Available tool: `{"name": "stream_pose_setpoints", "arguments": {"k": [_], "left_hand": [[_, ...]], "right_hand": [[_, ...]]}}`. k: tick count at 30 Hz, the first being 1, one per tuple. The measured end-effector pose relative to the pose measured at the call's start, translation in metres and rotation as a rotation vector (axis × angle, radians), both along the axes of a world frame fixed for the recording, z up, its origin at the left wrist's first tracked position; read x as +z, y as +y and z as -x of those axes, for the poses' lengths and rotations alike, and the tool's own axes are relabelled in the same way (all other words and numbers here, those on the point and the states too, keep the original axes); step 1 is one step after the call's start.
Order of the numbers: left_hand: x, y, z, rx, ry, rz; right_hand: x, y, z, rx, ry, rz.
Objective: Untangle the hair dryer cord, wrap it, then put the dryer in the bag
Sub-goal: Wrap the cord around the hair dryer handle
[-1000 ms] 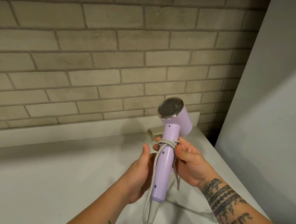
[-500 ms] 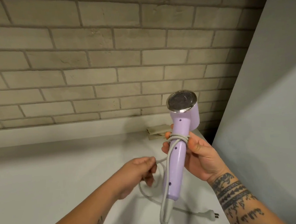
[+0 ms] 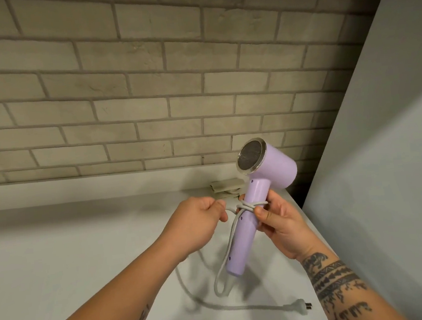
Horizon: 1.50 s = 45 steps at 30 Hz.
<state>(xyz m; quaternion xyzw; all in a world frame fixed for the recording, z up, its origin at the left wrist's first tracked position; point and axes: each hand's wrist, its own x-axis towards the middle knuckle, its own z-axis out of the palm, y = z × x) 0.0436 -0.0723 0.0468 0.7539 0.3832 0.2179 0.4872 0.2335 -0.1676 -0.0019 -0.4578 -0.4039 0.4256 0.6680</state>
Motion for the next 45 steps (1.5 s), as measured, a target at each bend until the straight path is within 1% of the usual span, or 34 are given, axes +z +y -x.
{"name": "stream_pose_setpoints", "arguments": {"k": [3, 5, 10, 12, 16, 17, 20, 21, 23, 25, 26, 27, 28, 29, 31, 32, 33, 35, 36, 38, 39, 42, 45], "left_hand": [[0.003, -0.006, -0.002, -0.019, -0.034, 0.057], [0.005, -0.014, -0.005, -0.040, -0.097, 0.127], [0.000, -0.032, -0.012, -0.021, -0.279, 0.316], [-0.004, -0.034, -0.014, -0.046, -0.273, 0.335], [-0.009, -0.035, -0.020, -0.029, -0.167, 0.217], [-0.009, -0.035, -0.021, -0.022, -0.123, 0.140], [-0.007, -0.031, -0.021, -0.051, 0.078, -0.228], [-0.007, -0.030, -0.021, -0.048, 0.122, -0.314], [-0.009, -0.030, -0.020, 0.040, 0.119, -0.388], [-0.012, -0.026, -0.021, 0.147, 0.066, -0.423], [-0.013, -0.023, -0.021, 0.182, 0.044, -0.411], [-0.012, -0.022, -0.021, 0.202, 0.043, -0.351], [-0.013, -0.019, -0.021, 0.199, 0.049, -0.244], [-0.012, -0.019, -0.021, 0.159, 0.043, -0.078], [-0.015, -0.019, -0.022, 0.027, -0.085, 0.309], [-0.019, -0.019, -0.023, -0.041, -0.155, 0.439], [-0.019, -0.020, -0.022, -0.100, -0.191, 0.501], [-0.019, -0.023, -0.020, -0.166, -0.215, 0.509], [-0.019, -0.024, -0.020, -0.166, -0.235, 0.507], [-0.021, -0.027, -0.022, -0.134, -0.293, 0.468], [-0.021, -0.029, -0.023, -0.110, -0.309, 0.418], [-0.023, -0.028, -0.026, -0.036, -0.336, 0.295], [-0.021, -0.025, -0.026, 0.020, -0.374, 0.234]], "right_hand": [[0.003, 0.003, 0.001, -0.068, -0.050, -0.019], [0.004, 0.006, 0.002, -0.098, -0.050, -0.053], [0.009, 0.014, 0.009, -0.149, 0.005, -0.144], [0.009, 0.016, 0.014, -0.140, 0.040, -0.170], [0.005, 0.016, 0.020, -0.100, 0.087, -0.154], [0.005, 0.015, 0.022, -0.075, 0.113, -0.142], [-0.002, 0.014, 0.023, -0.004, 0.161, -0.110], [-0.004, 0.013, 0.023, 0.011, 0.174, -0.111], [-0.005, 0.012, 0.023, 0.028, 0.213, -0.116], [-0.004, 0.010, 0.023, 0.041, 0.250, -0.108], [-0.003, 0.009, 0.022, 0.046, 0.260, -0.104], [-0.002, 0.008, 0.021, 0.053, 0.262, -0.099], [-0.001, 0.007, 0.021, 0.066, 0.260, -0.094], [0.002, 0.007, 0.020, 0.086, 0.259, -0.091], [0.005, 0.007, 0.020, 0.130, 0.256, -0.085], [0.007, 0.007, 0.020, 0.146, 0.239, -0.079], [0.008, 0.008, 0.019, 0.156, 0.210, -0.070], [0.009, 0.009, 0.018, 0.165, 0.154, -0.054], [0.009, 0.010, 0.018, 0.166, 0.139, -0.047], [0.012, 0.010, 0.018, 0.177, 0.137, -0.043], [0.014, 0.009, 0.019, 0.179, 0.116, -0.045], [0.019, 0.007, 0.024, 0.155, 0.011, -0.055], [0.017, 0.008, 0.032, 0.105, -0.019, 0.045]]}}
